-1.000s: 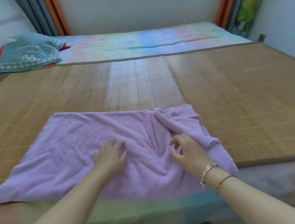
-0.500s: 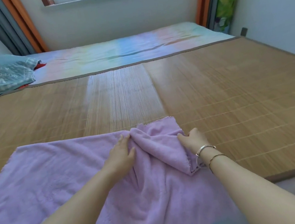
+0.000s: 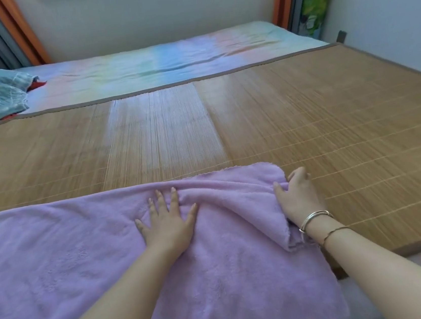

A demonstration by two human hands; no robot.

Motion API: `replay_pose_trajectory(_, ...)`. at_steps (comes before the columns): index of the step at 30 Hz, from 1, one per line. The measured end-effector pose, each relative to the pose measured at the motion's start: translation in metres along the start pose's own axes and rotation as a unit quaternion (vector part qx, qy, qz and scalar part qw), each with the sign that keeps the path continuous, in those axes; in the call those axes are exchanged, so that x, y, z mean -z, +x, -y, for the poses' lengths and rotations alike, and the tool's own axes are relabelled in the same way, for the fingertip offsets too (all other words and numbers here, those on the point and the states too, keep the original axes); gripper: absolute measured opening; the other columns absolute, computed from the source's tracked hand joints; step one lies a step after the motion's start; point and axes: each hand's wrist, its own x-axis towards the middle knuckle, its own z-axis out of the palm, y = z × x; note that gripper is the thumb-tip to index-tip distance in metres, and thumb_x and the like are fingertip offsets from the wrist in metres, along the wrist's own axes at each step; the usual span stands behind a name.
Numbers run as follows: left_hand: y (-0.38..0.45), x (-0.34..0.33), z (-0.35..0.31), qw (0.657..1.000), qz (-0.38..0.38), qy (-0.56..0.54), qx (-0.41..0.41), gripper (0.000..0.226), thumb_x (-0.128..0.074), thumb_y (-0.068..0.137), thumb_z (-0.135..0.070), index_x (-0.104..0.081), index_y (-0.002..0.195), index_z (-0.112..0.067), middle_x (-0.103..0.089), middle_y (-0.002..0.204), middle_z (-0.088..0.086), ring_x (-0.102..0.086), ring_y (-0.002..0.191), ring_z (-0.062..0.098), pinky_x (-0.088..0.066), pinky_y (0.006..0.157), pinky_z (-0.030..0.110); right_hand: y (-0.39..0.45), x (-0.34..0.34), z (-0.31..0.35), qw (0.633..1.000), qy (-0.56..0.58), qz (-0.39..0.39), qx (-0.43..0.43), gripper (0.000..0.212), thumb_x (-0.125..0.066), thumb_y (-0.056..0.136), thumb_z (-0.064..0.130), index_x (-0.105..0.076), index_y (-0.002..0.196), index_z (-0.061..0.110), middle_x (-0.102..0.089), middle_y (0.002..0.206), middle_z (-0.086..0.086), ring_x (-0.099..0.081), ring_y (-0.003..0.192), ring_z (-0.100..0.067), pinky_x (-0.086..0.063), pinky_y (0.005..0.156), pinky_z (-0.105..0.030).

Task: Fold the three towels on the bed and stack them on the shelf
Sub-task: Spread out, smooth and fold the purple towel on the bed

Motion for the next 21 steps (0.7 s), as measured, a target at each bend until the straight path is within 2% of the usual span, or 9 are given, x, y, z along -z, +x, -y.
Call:
replay_pose_trajectory(2, 0.0, 0.001, 0.001, 1.0, 0.0, 0.009, -0.006, 0.074, -0.015, 0.09, -0.069, 0.008, 0.151, -0.035, 0.019, 0.159, -0.002, 0.015, 0.147, 0.021, 0.002, 0.112, 0.063, -0.003, 0.01, 0.002, 0.998, -0.052, -0.006, 0.023, 0.041, -0.042, 0.093, 0.047, -0.047, 0.104, 0.008, -0.057, 0.111, -0.015, -0.057, 0.1, -0.036, -0.038, 0.073, -0.036)
replay_pose_trajectory(5, 0.0, 0.004, -0.001, 1.0, -0.009, 0.013, -0.024, 0.071, -0.017, 0.092, -0.067, 0.006, 0.151, -0.036, 0.019, 0.159, -0.005, 0.014, 0.147, 0.026, 0.003, 0.112, 0.063, -0.006, 0.026, 0.007, 0.973, -0.132, 0.188, -0.009, 0.046, -0.023, 0.087, 0.07, -0.054, 0.091, 0.036, -0.066, 0.085, -0.003, -0.063, 0.088, -0.026, -0.047, 0.077, -0.033)
replay_pose_trajectory(6, 0.002, 0.003, -0.003, 0.999, -0.015, 0.011, -0.034, 0.069, -0.018, 0.093, -0.065, 0.005, 0.151, -0.036, 0.018, 0.159, -0.005, 0.013, 0.147, 0.027, 0.003, 0.112, 0.063, -0.007, 0.031, 0.008, 0.963, -0.125, 0.238, -0.016, 0.043, -0.026, 0.086, 0.071, -0.055, 0.087, 0.04, -0.064, 0.075, -0.001, -0.063, 0.08, -0.023, -0.049, 0.074, -0.031)
replay_pose_trajectory(8, 0.005, 0.005, -0.006, 0.998, -0.029, -0.006, -0.056, 0.064, -0.023, 0.096, -0.059, -0.002, 0.152, -0.037, 0.012, 0.16, -0.006, 0.008, 0.148, 0.027, 0.001, 0.112, 0.061, -0.005, 0.033, 0.011, 0.959, -0.109, 0.26, 0.0, 0.036, -0.044, 0.084, 0.061, -0.057, 0.071, 0.029, -0.055, 0.061, 0.001, -0.056, 0.064, -0.018, -0.042, 0.059, -0.028)
replay_pose_trajectory(11, 0.015, 0.01, -0.014, 0.989, -0.075, -0.009, -0.126, 0.053, -0.034, 0.098, -0.043, -0.022, 0.149, -0.033, -0.018, 0.158, -0.003, -0.017, 0.143, 0.027, -0.013, 0.114, 0.051, 0.004, 0.026, 0.012, 0.976, -0.075, 0.198, 0.052, 0.037, -0.059, 0.08, 0.026, -0.038, 0.051, 0.015, -0.038, 0.052, 0.0, -0.033, 0.051, -0.016, -0.025, 0.048, -0.027)
replay_pose_trajectory(14, 0.025, 0.021, -0.024, 0.983, -0.105, -0.015, -0.148, 0.037, -0.038, 0.097, -0.034, -0.05, 0.131, -0.026, -0.048, 0.134, -0.001, -0.036, 0.125, 0.028, -0.025, 0.104, 0.04, 0.016, 0.021, 0.022, 0.983, 0.152, 0.087, 0.054, 0.02, -0.06, 0.081, 0.012, -0.053, 0.064, 0.006, -0.045, 0.061, -0.004, -0.037, 0.061, -0.016, -0.029, 0.053, -0.029)
replay_pose_trajectory(16, 0.032, 0.029, -0.029, 0.989, -0.087, -0.008, -0.118, 0.03, -0.043, 0.094, -0.034, -0.056, 0.119, -0.024, -0.049, 0.124, 0.003, -0.037, 0.119, 0.029, -0.027, 0.1, 0.04, 0.025, 0.021, 0.028, 0.961, 0.274, 0.034, 0.017, 0.016, -0.062, 0.081, 0.009, -0.055, 0.067, 0.011, -0.05, 0.063, -0.001, -0.042, 0.061, -0.014, -0.034, 0.056, -0.027)
replay_pose_trajectory(18, 0.037, 0.034, -0.033, 0.992, -0.071, 0.014, -0.105, 0.025, -0.05, 0.089, -0.034, -0.06, 0.108, -0.021, -0.046, 0.118, 0.006, -0.037, 0.115, 0.03, -0.029, 0.097, 0.039, 0.033, 0.021, 0.03, 0.948, 0.317, 0.017, -0.007, 0.022, -0.064, 0.081, 0.006, -0.053, 0.065, 0.018, -0.051, 0.064, 0.003, -0.044, 0.061, -0.011, -0.036, 0.057, -0.023)
replay_pose_trajectory(21, 0.042, 0.039, -0.035, 0.983, -0.139, -0.043, -0.109, 0.017, -0.057, 0.086, -0.028, -0.062, 0.096, -0.015, -0.047, 0.109, 0.01, -0.045, 0.106, 0.032, -0.037, 0.09, 0.04, 0.045, 0.018, 0.027, 0.931, 0.362, 0.014, -0.033, 0.022, -0.064, 0.082, 0.007, -0.055, 0.067, 0.021, -0.054, 0.066, 0.004, -0.047, 0.06, -0.009, -0.037, 0.055, -0.021)
